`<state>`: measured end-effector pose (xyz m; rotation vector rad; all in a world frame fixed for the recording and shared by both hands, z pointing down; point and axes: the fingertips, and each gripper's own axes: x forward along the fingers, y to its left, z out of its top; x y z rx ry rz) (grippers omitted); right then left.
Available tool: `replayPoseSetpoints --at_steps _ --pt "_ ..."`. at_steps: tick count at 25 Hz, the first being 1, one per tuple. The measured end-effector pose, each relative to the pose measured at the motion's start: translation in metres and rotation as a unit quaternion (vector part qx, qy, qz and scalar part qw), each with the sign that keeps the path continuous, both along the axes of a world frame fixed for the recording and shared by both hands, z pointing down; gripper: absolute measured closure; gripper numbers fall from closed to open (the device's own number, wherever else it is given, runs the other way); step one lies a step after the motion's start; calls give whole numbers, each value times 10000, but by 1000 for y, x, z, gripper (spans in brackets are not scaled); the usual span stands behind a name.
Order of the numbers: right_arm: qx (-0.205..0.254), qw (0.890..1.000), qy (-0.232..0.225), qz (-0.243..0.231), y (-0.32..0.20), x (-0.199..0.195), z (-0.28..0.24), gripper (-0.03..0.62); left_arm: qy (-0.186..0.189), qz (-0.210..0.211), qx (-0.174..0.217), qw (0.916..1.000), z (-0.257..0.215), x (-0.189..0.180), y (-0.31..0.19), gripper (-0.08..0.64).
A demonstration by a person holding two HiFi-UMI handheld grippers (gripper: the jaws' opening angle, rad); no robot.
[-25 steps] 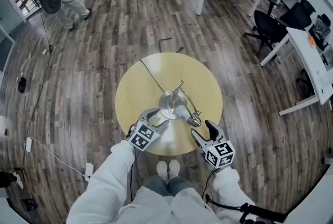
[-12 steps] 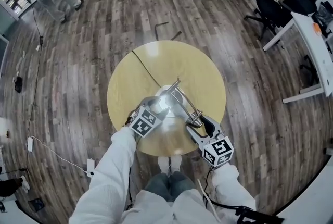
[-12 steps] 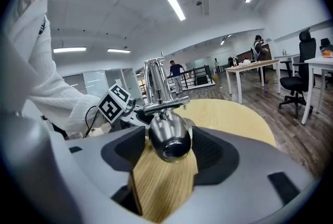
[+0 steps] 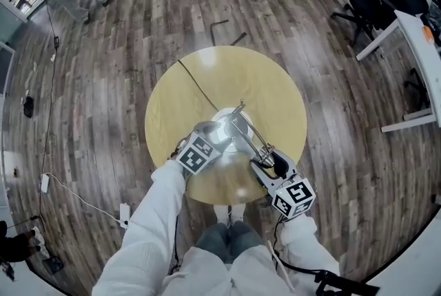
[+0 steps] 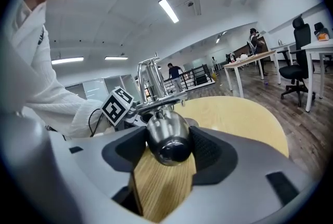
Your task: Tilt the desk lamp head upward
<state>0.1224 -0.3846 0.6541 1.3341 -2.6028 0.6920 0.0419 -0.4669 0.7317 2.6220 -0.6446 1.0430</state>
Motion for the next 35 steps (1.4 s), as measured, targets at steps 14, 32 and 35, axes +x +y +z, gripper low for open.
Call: replayPoseSetpoints --at_steps 14,32,35 --pt "97 9990 363 223 21 13 -31 313 -50 -20 76 10000 -1 -3 3 333" --pt "997 9893 999 356 45 37 -158 314 -380 61 -150 9991 -2 -1 8 333" --pt "1154 9867 1100 326 43 36 -184 316 -396 98 -160 9990 -3 1 8 333"
